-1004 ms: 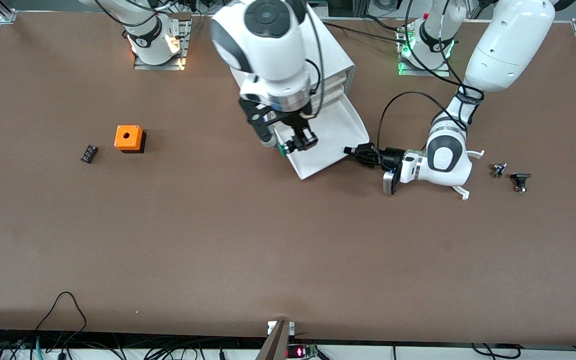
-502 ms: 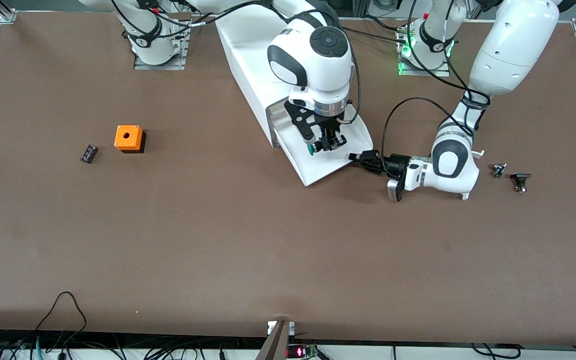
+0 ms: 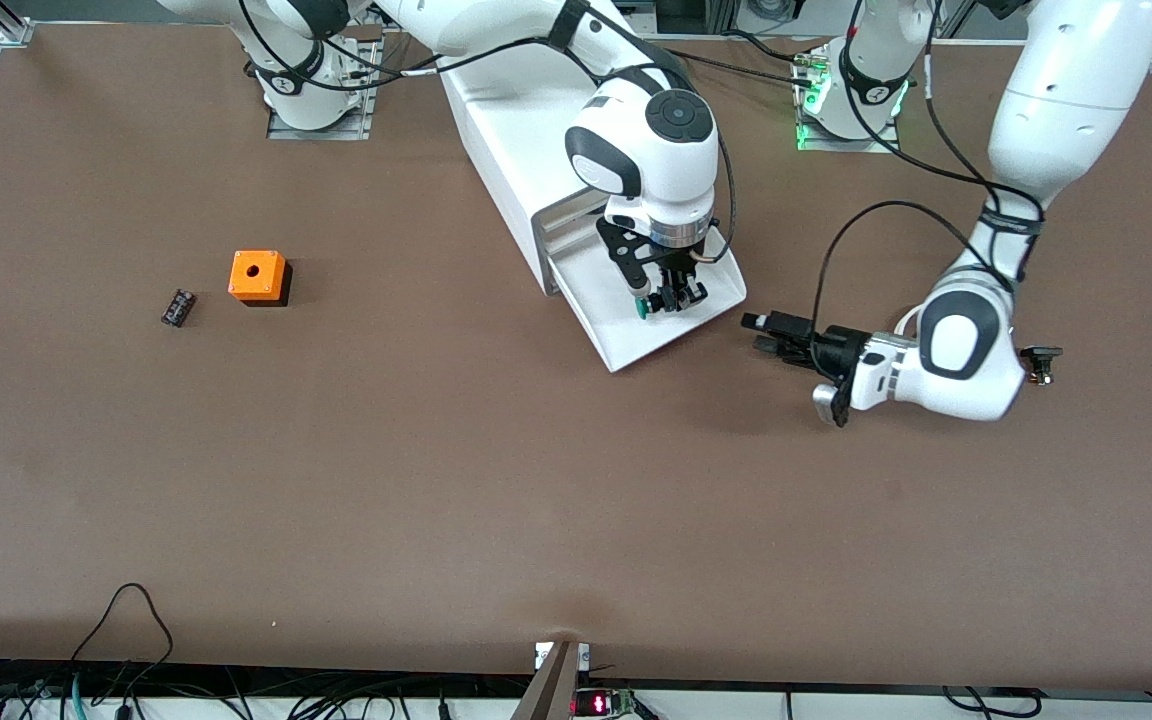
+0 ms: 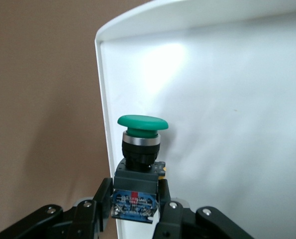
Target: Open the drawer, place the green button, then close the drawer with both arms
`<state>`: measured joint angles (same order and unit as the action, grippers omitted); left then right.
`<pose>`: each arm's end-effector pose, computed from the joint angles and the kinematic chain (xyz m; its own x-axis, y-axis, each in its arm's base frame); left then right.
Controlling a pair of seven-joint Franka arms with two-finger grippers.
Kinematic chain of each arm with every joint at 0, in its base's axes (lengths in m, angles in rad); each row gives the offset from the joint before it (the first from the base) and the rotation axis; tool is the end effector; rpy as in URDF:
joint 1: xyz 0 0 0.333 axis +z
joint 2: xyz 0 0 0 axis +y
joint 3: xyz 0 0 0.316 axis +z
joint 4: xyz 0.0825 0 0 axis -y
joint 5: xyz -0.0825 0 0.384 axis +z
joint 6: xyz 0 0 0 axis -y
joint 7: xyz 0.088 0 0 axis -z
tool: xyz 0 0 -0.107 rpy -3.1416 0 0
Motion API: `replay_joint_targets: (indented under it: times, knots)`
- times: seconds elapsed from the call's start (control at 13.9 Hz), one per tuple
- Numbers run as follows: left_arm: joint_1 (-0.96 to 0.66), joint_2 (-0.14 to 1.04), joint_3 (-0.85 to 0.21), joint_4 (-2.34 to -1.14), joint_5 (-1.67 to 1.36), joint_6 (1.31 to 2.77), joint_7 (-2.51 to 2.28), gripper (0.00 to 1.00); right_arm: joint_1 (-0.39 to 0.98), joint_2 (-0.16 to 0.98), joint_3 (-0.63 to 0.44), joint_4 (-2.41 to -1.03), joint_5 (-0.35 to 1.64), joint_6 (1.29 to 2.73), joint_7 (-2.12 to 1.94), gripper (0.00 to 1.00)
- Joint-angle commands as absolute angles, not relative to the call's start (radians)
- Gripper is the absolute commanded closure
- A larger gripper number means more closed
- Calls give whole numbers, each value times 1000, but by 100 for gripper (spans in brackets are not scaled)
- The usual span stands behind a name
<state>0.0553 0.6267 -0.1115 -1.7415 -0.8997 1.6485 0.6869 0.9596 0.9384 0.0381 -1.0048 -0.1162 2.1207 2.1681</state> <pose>0.5991 -0.1070 0.2185 0.9080 -0.3902 -0.1528 -0.0490 -0.4611 0.8860 0.4461 0.6605 0.3010 0.4232 -0.9054 -0.0346 -0.8924 -0.4100 -0.1886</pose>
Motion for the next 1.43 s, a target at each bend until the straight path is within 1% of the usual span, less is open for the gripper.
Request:
replay_joint_targets:
  times: [0.0,0.07,0.14,0.22,0.36,0.57,0.72,0.79,1.0,1.15,1.22,1.36]
  knots:
    - [67,598,-115,-1607,-774,1531,499,0,968,960,28,-1014,-144,2173,2200,100]
    - [67,588,-115,-1557,-731,1499,427,0,968,971,28,-1012,-144,2181,2200,100]
    - [66,581,-117,-1508,-682,1470,349,0,968,971,28,-1012,-143,2181,2197,90]
    - [64,575,-124,-1462,-637,1441,262,0,962,968,28,-1012,-143,2180,2185,1]
    - [54,563,-133,-1395,-569,1405,122,0,962,959,28,-1008,-140,2171,2180,0]
    - [31,529,-138,-1332,-433,1404,49,0,945,936,21,-1003,-141,2149,2162,0]
    - [6,517,-141,-1278,-259,1404,54,0,924,899,20,-1003,-141,2105,2053,0]
    - [-24,509,-141,-1258,-177,1404,58,0,898,882,23,-1003,-135,2083,1995,0]
    - [-84,489,-140,-1249,12,1410,61,0,807,830,35,-1011,-120,2056,1787,0]
    - [-87,495,-133,-1209,25,1451,63,0,755,818,34,-1011,-77,2051,1573,0]
    - [-83,497,-133,-1206,22,1501,63,0,723,809,34,-1011,-57,2051,1483,0]
    - [-84,497,-133,-1207,23,1526,46,0,658,793,34,-1012,-8,2049,1308,0]
